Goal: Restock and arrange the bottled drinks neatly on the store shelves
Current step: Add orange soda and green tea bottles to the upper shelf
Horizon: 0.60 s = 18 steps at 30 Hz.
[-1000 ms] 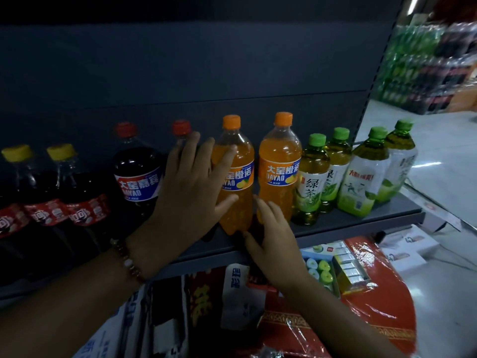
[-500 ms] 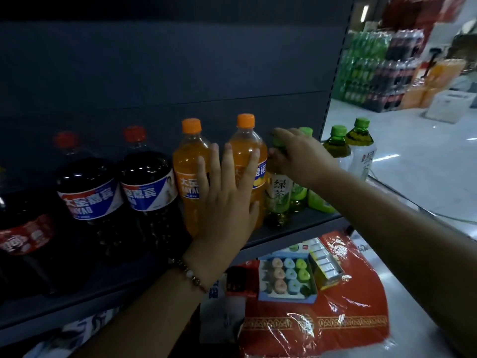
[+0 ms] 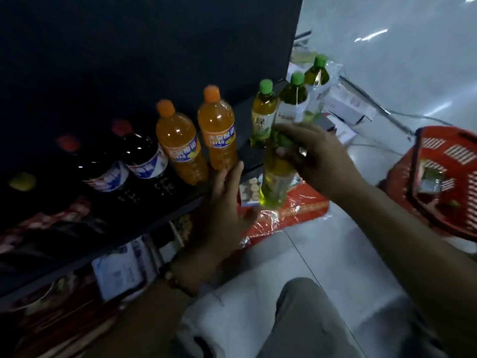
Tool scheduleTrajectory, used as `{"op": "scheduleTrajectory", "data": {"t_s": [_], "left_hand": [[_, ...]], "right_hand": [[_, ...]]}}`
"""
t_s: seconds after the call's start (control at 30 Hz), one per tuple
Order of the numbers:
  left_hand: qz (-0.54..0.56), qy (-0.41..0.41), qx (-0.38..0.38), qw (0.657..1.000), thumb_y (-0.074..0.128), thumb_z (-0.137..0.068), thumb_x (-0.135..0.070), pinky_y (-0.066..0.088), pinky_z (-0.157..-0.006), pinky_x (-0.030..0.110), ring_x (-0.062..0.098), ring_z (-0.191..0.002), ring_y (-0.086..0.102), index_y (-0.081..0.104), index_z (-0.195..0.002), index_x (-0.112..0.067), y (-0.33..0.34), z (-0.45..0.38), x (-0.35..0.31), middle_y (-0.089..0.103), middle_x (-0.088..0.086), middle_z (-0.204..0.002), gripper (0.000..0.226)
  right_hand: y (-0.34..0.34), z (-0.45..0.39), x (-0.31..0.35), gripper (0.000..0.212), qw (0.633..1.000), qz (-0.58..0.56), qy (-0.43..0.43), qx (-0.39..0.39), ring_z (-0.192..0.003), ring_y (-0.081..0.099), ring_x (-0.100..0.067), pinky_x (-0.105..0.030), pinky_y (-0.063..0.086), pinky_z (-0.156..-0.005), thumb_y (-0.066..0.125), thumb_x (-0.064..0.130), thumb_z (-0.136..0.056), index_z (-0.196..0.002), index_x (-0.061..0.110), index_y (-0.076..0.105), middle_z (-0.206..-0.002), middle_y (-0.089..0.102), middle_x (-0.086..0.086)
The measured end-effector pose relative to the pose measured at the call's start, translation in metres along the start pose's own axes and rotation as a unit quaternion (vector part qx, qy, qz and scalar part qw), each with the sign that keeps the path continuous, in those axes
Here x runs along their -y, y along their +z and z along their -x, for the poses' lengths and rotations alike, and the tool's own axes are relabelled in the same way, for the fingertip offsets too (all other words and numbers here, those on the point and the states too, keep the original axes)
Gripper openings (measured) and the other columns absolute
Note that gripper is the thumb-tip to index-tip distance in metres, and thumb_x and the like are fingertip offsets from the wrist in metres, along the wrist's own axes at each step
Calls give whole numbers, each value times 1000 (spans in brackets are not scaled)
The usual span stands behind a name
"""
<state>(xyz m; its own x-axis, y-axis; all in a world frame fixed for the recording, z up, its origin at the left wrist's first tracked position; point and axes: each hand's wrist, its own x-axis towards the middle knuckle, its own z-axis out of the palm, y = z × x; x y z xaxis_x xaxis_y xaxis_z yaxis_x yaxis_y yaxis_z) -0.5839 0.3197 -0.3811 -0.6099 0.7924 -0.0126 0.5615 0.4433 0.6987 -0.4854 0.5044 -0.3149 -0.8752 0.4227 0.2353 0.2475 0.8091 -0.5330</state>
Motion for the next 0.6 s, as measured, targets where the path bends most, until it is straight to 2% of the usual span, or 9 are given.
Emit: {"op": "scheduleTrajectory", "data": {"t_s": [0.07, 0.13, 0.17, 0.23, 0.3, 0.4, 0.5, 0.6], "left_hand": [[88, -22, 55, 994, 63, -85, -59, 34, -108, 25, 5, -142, 30, 16, -154, -40, -6, 25, -21, 28, -3, -158, 84], [167, -66, 116, 977, 75, -84, -40, 37, -90, 2, -17, -120, 43, 26, -142, -45, -45, 49, -73, 45, -21, -137, 75], [202, -84, 114, 969, 79, -82, -32, 37, -82, -2, -16, -111, 50, 33, -133, -41, -67, 66, -103, 48, -25, -125, 69], [249, -101, 65, 961, 79, -82, -20, 42, -78, 1, -8, -105, 58, 41, -124, -36, -105, 97, -153, 53, -24, -116, 58], [303, -110, 12, 946, 76, -84, -15, 47, -79, 8, -9, -101, 61, 45, -121, -35, -149, 122, -194, 60, -20, -113, 52], [360, -120, -43, 924, 78, -80, -26, 53, -85, 22, 5, -106, 65, 46, -128, -32, -197, 153, -241, 67, -12, -115, 58], [399, -152, -126, 896, 72, -81, -25, 54, -79, 19, 14, -108, 66, 52, -127, -26, -238, 172, -274, 69, -4, -115, 50], [447, -159, -197, 858, 67, -75, -32, 57, -76, 27, 22, -100, 71, 61, -118, -20, -268, 181, -294, 75, 3, -104, 45]], "right_hand": [[-22, 5, 23, 39, 998, -46, 4, 42, -104, 62, -13, -31, 56, -87, 58, 24, -93, -131, 17, 57, -123, 61, 0], [-70, 13, 66, 37, 992, -90, 1, 94, -103, 62, -7, -20, 55, -86, 60, 21, -92, -129, 21, 58, -120, 59, 9], [-96, 17, 92, 38, 988, -107, -7, 114, -104, 61, -5, -16, 53, -84, 60, 21, -92, -130, 23, 58, -118, 58, 13], [-147, 18, 139, 39, 979, -152, -11, 139, -104, 61, -2, -11, 52, -82, 62, 22, -90, -128, 30, 57, -120, 59, 15], [-188, 21, 186, 36, 959, -237, 4, 157, -100, 63, -1, -12, 53, -80, 61, 22, -90, -123, 36, 57, -115, 64, 13], [-233, 25, 237, 34, 882, -434, 61, 171, -102, 64, -3, -21, 55, -82, 57, 20, -94, -122, 39, 55, -110, 66, 12], [-250, 41, 265, 29, 853, -471, 62, 217, -105, 63, -7, -31, 55, -89, 55, 27, -93, -119, 39, 55, -116, 63, 8], [-242, 70, 280, 47, 795, -506, 111, 317, -108, 62, -13, -29, 54, -86, 57, 40, -84, -130, 35, 50, -126, 60, 1]]}}
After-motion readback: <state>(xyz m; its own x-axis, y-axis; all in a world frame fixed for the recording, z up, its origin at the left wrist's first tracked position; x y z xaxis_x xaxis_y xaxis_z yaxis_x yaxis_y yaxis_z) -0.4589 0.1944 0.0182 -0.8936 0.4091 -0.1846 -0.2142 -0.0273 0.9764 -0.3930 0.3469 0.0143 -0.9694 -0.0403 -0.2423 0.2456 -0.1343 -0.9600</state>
